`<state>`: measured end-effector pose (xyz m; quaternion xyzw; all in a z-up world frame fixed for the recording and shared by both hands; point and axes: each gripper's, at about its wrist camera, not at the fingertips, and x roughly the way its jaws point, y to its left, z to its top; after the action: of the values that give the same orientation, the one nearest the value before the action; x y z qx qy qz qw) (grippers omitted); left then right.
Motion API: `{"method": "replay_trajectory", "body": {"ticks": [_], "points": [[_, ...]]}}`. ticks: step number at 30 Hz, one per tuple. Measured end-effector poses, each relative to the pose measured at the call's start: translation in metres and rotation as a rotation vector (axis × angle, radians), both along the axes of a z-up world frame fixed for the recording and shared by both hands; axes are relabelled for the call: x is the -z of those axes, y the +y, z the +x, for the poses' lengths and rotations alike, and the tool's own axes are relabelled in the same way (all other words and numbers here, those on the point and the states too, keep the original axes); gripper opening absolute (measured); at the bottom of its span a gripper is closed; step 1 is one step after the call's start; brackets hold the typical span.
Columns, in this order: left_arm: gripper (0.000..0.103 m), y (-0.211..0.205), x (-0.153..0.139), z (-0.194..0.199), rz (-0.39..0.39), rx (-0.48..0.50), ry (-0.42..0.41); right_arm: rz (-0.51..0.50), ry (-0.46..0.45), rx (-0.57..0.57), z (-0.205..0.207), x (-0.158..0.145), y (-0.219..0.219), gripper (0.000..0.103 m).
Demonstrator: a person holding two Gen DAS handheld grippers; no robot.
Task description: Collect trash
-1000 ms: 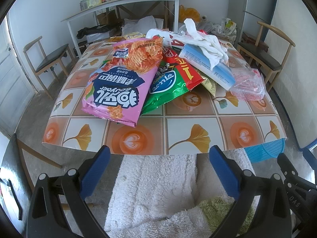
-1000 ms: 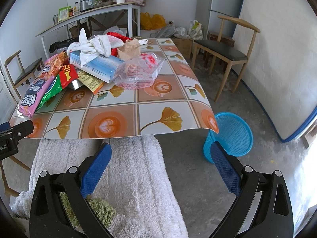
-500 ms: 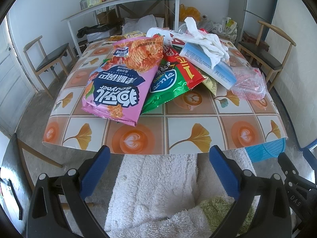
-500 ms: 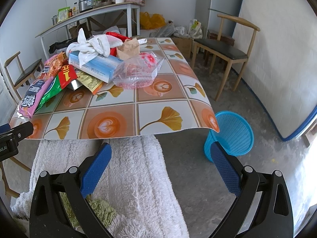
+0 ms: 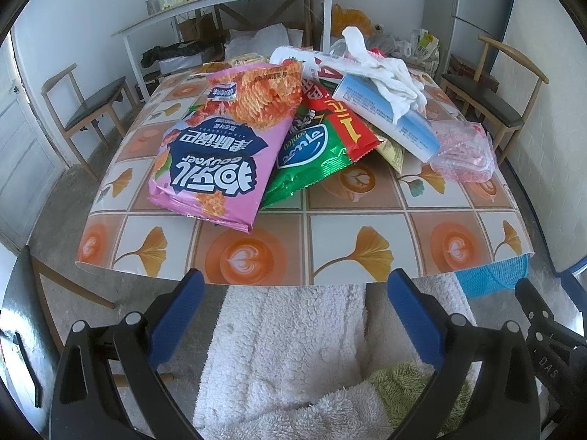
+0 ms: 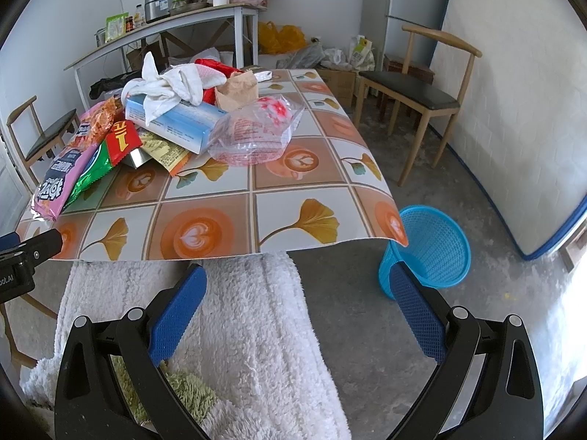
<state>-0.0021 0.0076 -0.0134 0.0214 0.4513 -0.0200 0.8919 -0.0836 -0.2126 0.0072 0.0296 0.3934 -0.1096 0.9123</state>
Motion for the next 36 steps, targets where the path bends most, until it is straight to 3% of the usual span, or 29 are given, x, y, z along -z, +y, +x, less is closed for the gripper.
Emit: {"method": "replay_trajectory", "body": {"ticks": [6,14,18,21,24,28,36], "points": [[0.097,-0.007,-0.001,0.01,-0.007,0.024,0.009,0.026,-0.04,0.004,0.004,-0.003,-0.007,0.095],[0.097,-0.016,-0.034,0.026,-0.082,0.186,-0.183,0.085,-0.191,-0.028,0.024,-0.025,-0.03,0.095],[0.097,-0.024,-0.06,0.045,-0.12,0.262,-0.291,0.187,-0.224,-0.053,0.047,-0.036,-0.047,0.095],[0.093,-0.035,-0.075,0.065,-0.156,0.307,-0.333,0.349,-0.202,-0.093,0.074,-0.037,-0.065,0.093],[0.085,-0.05,-0.083,0.095,-0.188,0.351,-0.314,0.53,-0.156,-0.114,0.101,-0.03,-0.085,0.09],[0.078,-0.065,-0.075,0.132,-0.145,0.353,-0.263,0.711,-0.092,-0.125,0.13,-0.015,-0.101,0.088],[0.058,-0.092,-0.042,0.176,0.002,0.35,-0.165,0.822,0.0,-0.138,0.167,0.01,-0.109,0.084]]}}
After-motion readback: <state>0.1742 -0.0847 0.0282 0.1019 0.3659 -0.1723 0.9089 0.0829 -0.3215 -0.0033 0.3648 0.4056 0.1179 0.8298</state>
